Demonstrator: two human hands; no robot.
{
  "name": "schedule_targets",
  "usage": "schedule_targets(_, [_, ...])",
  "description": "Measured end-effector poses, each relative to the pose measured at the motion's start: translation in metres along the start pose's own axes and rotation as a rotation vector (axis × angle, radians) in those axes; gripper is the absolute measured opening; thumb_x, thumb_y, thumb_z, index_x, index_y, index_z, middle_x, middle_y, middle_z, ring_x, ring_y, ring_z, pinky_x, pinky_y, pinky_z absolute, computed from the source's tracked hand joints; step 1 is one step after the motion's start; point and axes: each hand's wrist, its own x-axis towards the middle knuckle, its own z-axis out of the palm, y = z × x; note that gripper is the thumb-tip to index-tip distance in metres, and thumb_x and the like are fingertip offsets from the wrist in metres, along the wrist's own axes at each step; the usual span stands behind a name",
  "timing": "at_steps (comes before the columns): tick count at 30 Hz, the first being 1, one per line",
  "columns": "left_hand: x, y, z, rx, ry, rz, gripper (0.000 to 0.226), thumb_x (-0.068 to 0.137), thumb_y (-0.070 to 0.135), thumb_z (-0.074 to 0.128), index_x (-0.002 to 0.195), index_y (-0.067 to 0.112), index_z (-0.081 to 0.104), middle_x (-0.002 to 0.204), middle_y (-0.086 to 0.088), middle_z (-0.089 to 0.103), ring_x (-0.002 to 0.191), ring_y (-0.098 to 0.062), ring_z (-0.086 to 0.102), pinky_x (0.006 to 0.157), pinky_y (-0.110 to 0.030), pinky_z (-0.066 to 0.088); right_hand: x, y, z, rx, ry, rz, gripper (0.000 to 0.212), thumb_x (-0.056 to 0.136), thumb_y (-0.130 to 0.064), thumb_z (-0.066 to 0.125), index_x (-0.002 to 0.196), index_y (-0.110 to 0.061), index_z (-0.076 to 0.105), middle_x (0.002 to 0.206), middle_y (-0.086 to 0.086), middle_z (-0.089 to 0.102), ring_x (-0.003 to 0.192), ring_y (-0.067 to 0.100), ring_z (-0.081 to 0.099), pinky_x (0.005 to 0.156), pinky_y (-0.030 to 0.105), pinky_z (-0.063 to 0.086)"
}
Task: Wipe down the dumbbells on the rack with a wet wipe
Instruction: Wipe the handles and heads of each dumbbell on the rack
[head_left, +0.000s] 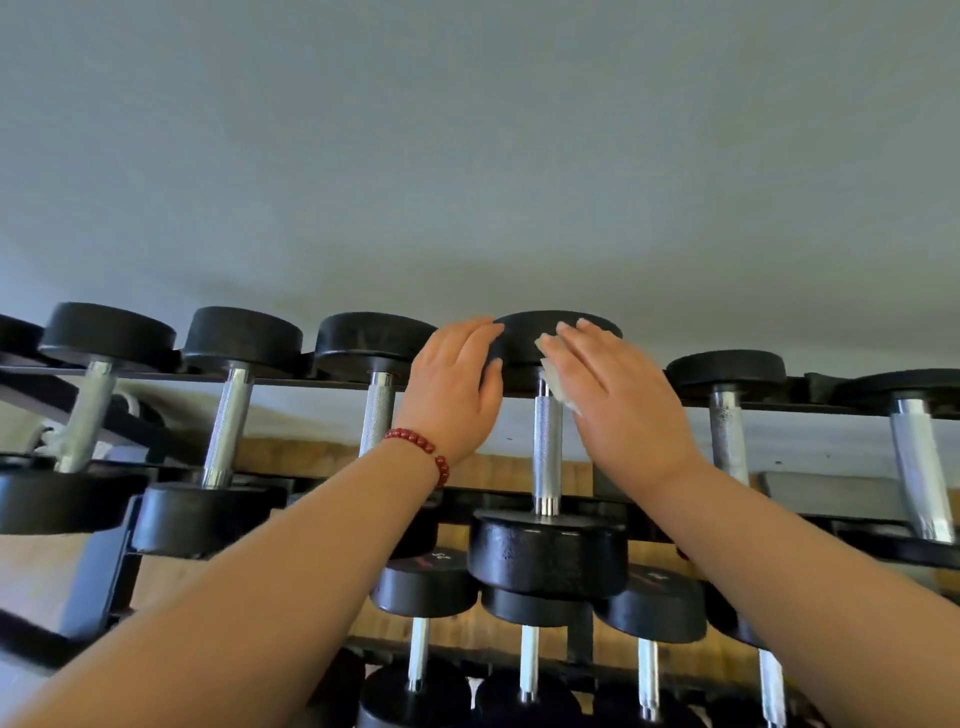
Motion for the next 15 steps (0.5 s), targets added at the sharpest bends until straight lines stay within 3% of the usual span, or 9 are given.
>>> schedule_targets(3, [0.019,-0.003,0.002,-0.044,-0.033,-0.005,0.039,0.100,0.015,0.046,0.137,0.008,0.050,0.140,-0.007,0.051,0.132,-0.021,0.042,0.110,-0.024,0.022,0.019,0.004,0.012,-0.029,-0.063,0.027,0.048,0.089,-0.006,0.038,0.134,0.001,0.053,0.134,0.021,0.057,0.127,0.038,0.052,0.104,0.049,0.041])
schedule_targets(9, [0.043,-0.008,0.021,-0.312,-0.168,-0.088,0.042,0.105,0.022,0.031,0.146,0.014,0.038,0.150,0.000,0.039,0.139,-0.010,0.029,0.110,-0.013,0.015,0.028,-0.001,0.025,-0.091,-0.150,0.094,0.074,0.066,0.006,0.068,0.137,0.005,0.047,0.144,0.024,0.045,0.135,0.038,0.043,0.109,0.051,0.025])
schedule_targets(13, [0.041,-0.017,0.040,-0.348,-0.188,-0.061,0.045,0.105,0.031,0.024,0.145,0.016,0.038,0.143,-0.003,0.045,0.133,-0.013,0.036,0.111,-0.023,0.024,0.016,0.001,0.022,-0.092,-0.239,0.115,0.085,0.063,0.005,0.076,0.140,0.003,0.042,0.146,0.021,0.045,0.136,0.031,0.040,0.107,0.051,0.027])
schedule_targets(15, [0.044,-0.022,0.047,-0.342,-0.154,-0.037,0.052,0.101,0.037,0.019,0.141,0.014,0.043,0.137,-0.004,0.049,0.126,-0.015,0.041,0.109,-0.028,0.030,0.024,0.000,0.021,-0.067,-0.231,0.147,0.086,0.065,0.003,0.080,0.142,0.002,0.040,0.149,0.018,0.040,0.139,0.025,0.030,0.109,0.050,0.022])
